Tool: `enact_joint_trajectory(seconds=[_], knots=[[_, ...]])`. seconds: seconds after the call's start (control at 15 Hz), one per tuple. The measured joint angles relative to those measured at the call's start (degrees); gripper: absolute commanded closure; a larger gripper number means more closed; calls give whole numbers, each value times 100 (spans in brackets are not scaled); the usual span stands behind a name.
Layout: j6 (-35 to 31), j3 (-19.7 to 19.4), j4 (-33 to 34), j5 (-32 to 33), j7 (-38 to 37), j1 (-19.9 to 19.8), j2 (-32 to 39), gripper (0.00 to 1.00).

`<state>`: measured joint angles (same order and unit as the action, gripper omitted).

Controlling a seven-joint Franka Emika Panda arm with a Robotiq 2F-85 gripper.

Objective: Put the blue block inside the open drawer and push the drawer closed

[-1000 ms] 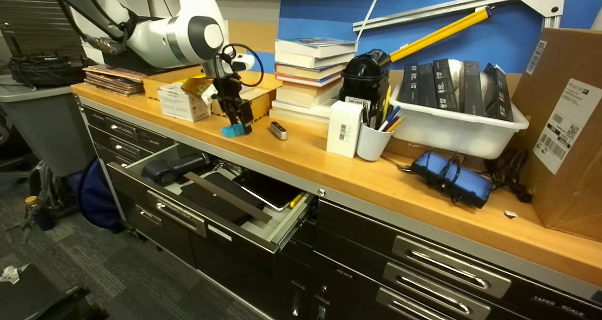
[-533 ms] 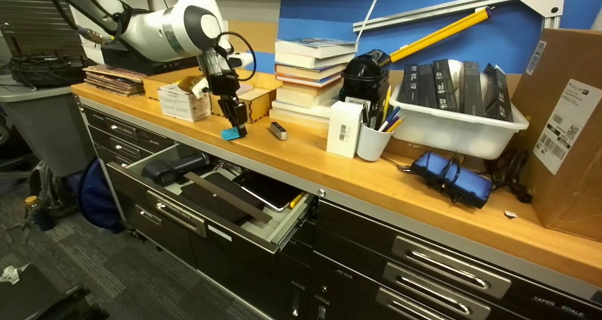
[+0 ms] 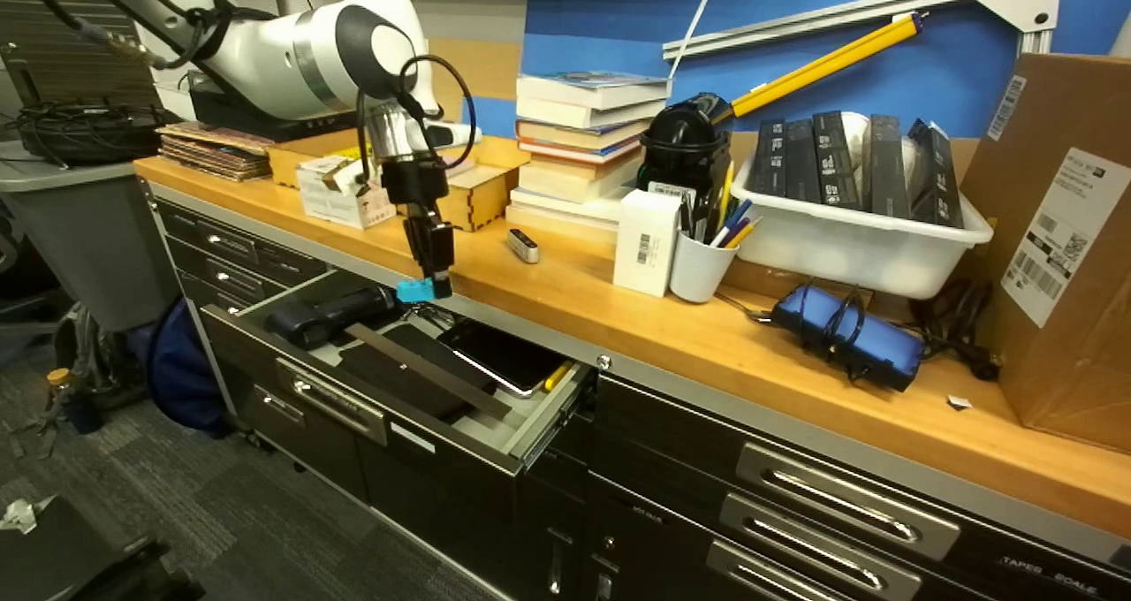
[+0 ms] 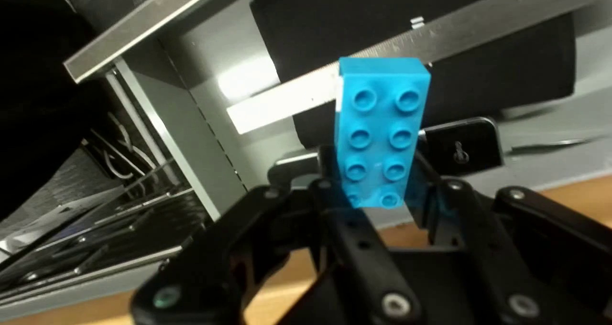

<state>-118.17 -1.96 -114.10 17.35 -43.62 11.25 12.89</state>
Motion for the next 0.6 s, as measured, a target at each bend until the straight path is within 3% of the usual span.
enact_joint_trajectory(seconds=[0.27, 0.33, 0.4, 0.53, 0.6], knots=[[-636, 49, -781, -133, -200, -114, -54, 82], [-881, 72, -942, -181, -289, -115, -41, 75], [-1120, 104, -1079, -232, -368, -114, -23, 39], [-1515, 176, -1278, -327, -512, -113, 20, 34], [-1632, 206, -1339, -367, -542, -112, 32, 25]])
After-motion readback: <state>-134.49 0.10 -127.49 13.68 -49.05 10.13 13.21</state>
